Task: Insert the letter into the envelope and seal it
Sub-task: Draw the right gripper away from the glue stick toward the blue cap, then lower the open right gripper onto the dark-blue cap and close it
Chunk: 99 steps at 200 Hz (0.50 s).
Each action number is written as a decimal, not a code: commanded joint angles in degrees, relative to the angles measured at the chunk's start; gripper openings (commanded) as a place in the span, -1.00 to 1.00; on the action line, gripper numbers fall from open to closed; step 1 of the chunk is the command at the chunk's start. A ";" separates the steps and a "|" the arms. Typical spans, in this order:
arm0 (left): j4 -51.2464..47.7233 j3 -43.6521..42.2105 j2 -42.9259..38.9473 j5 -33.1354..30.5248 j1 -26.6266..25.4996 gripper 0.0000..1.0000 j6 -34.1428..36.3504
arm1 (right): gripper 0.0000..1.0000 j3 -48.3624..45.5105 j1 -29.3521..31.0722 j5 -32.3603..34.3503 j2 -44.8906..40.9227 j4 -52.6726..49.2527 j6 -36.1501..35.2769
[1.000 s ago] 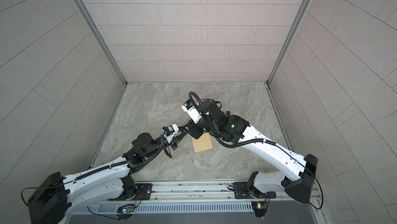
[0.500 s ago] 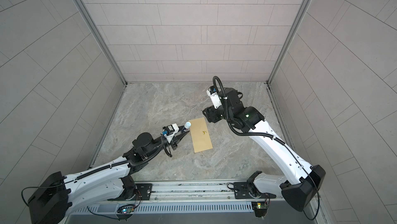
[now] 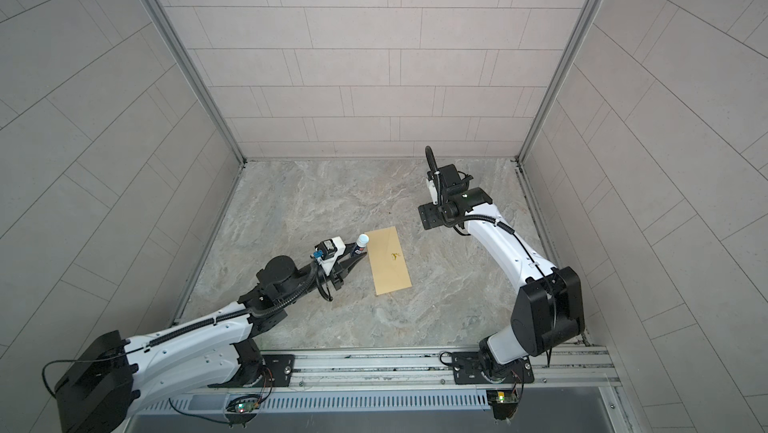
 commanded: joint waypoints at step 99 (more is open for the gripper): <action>0.03 0.89 -0.66 -0.01 -0.04 -1.00 -0.87 | 0.58 8.94 -6.55 1.82 19.14 -2.08 -0.27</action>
